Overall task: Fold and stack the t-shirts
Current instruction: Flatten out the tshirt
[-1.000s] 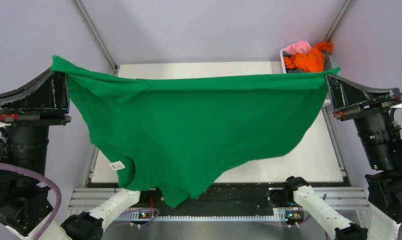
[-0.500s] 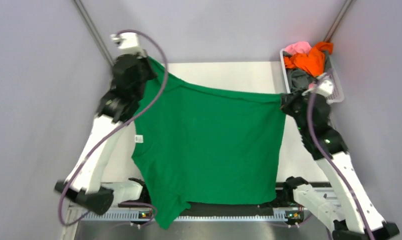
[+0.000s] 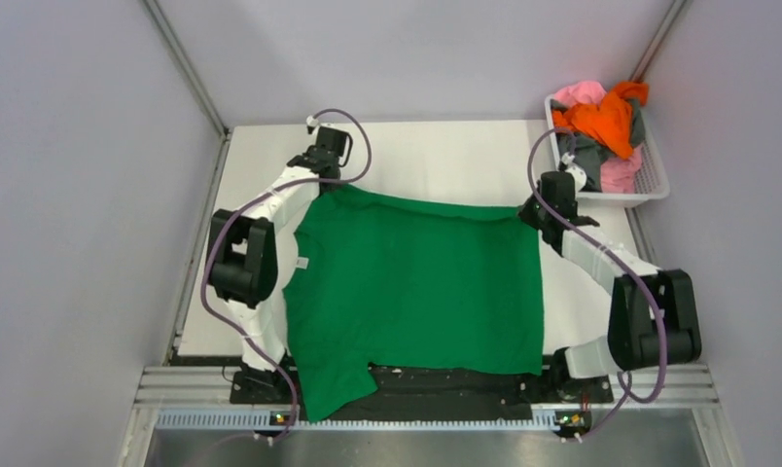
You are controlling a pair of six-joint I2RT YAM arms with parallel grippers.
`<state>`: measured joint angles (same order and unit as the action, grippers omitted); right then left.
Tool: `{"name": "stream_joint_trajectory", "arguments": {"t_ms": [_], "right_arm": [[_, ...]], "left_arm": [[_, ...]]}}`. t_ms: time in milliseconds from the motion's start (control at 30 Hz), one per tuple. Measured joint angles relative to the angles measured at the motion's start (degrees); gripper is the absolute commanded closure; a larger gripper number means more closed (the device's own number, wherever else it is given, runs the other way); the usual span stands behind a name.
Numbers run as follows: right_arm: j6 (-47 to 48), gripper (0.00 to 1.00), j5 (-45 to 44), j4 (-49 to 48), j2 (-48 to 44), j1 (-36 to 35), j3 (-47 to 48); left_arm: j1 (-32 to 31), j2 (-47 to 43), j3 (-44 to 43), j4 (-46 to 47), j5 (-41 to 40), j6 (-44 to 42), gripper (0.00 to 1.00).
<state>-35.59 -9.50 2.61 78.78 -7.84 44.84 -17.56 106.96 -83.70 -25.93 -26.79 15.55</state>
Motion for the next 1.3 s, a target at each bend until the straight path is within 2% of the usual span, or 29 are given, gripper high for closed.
{"name": "stream_joint_trajectory", "arguments": {"t_ms": [267,300,367,400,433,467,500,567,600,633,700,767,867,1000,1167,1300], "right_arm": [[-0.02,1.0,4.7,-4.31,14.75,2.6,11.58],[-0.02,1.0,4.87,-4.37,15.89,2.62,12.81],[-0.02,0.99,4.87,-4.46,18.29,2.64,15.39],[-0.04,0.93,4.74,-4.48,19.47,2.67,16.57],[-0.02,0.85,4.46,-4.46,20.76,2.71,17.94],[0.11,0.74,3.91,-4.24,22.56,2.73,19.93],[0.44,0.62,3.21,-4.13,24.24,2.78,21.7],[1.84,0.3,1.33,-3.02,28.02,2.89,26.64],[2.29,0.08,0.55,-2.56,29.75,2.95,29.31],[2.75,0.03,0.33,-1.64,30.88,3.04,31.56],[4.61,0.01,0.59,-0.11,31.78,3.15,35.01],[5.95,0.01,1.25,0.31,31.3,3.1,36.68],[7.13,0.01,2.71,0.83,29.59,2.47,36.04],[7.56,0.01,5.79,0.63,25.49,0.68,29.81],[7.43,0.01,9.81,1.01,24.13,-2.99,22.84],[7.3,0.02,12.24,1.73,24.13,-4.15,20.63]], "left_arm": [[1.99,9.27,-13.03,1.05,2.84,2.36,1.0],[2.21,10.47,-14.75,1.05,3.34,2.51,0.97],[2.67,13.07,-18.32,0.81,4.33,2.69,0.73],[2.99,15.15,-21.18,0.2,5.01,3.02,0.53],[3.28,16.83,-23.34,-0.13,5.4,2.86,0.32],[3.61,19.02,-26.29,-0.79,5.97,2.91,0.07],[3.93,21.38,-29.57,-1.64,6.49,2.95,0.02],[4.61,26.43,-36.83,-3.34,7.69,3.37,0.01],[4.9,28.68,-40.3,-4.31,8.26,3.65,0.01],[5.11,30.36,-43.23,-5.07,9.01,3.85,0.01],[5.44,31.34,-45.42,-5.64,10.58,4.24,0.01],[5.64,29.79,-43.85,-4.52,12.2,5.31,0.01],[5.62,23.82,-34.82,-2.51,15.15,7.34,0.01],[5.49,15.02,-21.57,-0.92,21.07,10.36,0.01],[5.46,9.4,-9.33,2.14,28.35,14.95,0.15],[5.46,10.47,-5.95,2.95,32.39,17.92,0.33]]}}
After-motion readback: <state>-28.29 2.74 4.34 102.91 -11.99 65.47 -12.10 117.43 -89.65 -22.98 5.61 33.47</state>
